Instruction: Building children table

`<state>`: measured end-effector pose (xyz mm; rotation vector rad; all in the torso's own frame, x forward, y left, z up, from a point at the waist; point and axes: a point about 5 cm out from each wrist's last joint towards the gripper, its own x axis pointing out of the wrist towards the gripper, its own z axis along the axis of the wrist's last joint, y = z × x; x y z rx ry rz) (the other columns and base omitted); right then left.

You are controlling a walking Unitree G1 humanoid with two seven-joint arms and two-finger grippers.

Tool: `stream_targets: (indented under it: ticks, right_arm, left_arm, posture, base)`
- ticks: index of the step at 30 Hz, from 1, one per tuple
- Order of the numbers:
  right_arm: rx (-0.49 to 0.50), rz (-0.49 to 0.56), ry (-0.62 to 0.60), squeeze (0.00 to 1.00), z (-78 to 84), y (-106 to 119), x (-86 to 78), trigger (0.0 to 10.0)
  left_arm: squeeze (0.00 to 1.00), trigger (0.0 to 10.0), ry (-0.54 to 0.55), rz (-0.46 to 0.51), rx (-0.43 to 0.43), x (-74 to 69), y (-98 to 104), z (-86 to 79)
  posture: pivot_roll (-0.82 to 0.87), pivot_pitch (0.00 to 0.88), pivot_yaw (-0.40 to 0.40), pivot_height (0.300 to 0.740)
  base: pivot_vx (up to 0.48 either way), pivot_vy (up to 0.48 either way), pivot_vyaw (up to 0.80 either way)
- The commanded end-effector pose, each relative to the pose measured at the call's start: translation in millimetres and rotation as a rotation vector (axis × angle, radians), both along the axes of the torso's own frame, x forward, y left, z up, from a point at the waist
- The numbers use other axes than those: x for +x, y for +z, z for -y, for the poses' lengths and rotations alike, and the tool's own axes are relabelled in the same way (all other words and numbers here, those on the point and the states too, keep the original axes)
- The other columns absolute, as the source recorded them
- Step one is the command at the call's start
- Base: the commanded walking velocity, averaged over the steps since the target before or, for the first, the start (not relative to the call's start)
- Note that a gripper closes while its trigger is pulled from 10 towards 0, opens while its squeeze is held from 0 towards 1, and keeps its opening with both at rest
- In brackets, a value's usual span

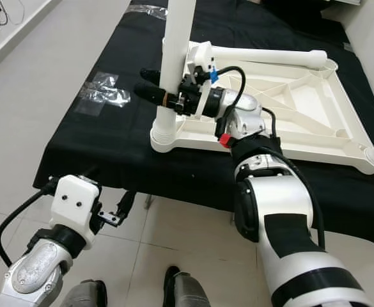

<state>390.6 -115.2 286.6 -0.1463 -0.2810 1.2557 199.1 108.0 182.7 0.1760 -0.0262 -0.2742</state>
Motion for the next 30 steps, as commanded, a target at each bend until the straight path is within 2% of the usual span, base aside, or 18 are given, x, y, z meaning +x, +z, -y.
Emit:
stream_targets:
  ticks: [1, 5, 7, 12, 16, 18, 20, 26, 30]
  right_arm:
    - [-0.052, -0.073, 0.058, 0.0, -4.6, -22, -3.2, 10.0]
    - [-0.048, -0.06, 0.069, 0.0, -11.3, -23, -3.9, 10.0]
    - [-0.018, -0.084, 0.127, 0.0, -13.6, -22, -6.2, 10.0]
    - [0.005, -0.103, 0.167, 0.0, -15.3, -23, -7.8, 10.0]
    - [0.031, -0.145, 0.273, 0.0, -20.0, -25, -12.6, 10.0]
    - [0.029, -0.144, 0.286, 0.0, -22.1, -26, -13.5, 10.0]
    - [0.023, -0.14, 0.258, 0.0, -24.3, -28, -12.5, 10.0]
    - [-0.013, -0.148, 0.002, 0.0, -31.6, -39, -1.7, 10.0]
    - [-0.009, -0.177, -0.089, 0.0, -30.8, -43, 2.5, 10.0]
  left_arm:
    - [0.0, 10.0, -0.004, -0.006, 0.0, -2.8, -1, 0.6]
    - [0.0, 10.0, -0.002, -0.006, -0.001, -1.7, -1, 0.9]
    - [0.0, 10.0, -0.001, -0.006, -0.001, -1.7, -1, 1.2]
    - [0.0, 10.0, 0.0, -0.005, 0.004, -1.3, -1, 0.7]
    - [0.0, 10.0, 0.0, -0.006, -0.001, -0.6, -2, 1.0]
    - [0.0, 10.0, 0.001, -0.004, 0.0, -0.3, -1, 1.1]
    - [0.0, 10.0, 0.0, -0.001, 0.0, -0.1, -1, 1.6]
    - [0.0, 10.0, 0.008, 0.009, 0.004, 1.5, 1, -0.2]
    - [0.0, 10.0, 0.011, 0.013, 0.006, 3.0, 2, -1.6]
  posture:
    - [0.17, 0.26, -0.131, 0.74]
    - [0.16, 0.27, -0.129, 0.74]
    - [0.16, 0.27, -0.13, 0.74]
    - [0.16, 0.272, -0.129, 0.74]
    - [0.16, 0.274, -0.131, 0.74]
    - [0.15, 0.278, -0.133, 0.74]
    - [0.15, 0.278, -0.135, 0.74]
    - [0.15, 0.275, -0.133, 0.74]
    - [0.15, 0.275, -0.133, 0.74]
  base:
    - [0.0, 0.0, 0.0]
    - [0.0, 0.0, 0.0]
    - [0.0, 0.0, 0.0]
    - [0.0, 0.0, 0.0]
    - [0.0, 0.0, 0.0]
    - [0.0, 0.0, 0.0]
    - [0.0, 0.0, 0.0]
    - [0.0, 0.0, 0.0]
    - [0.0, 0.0, 0.0]
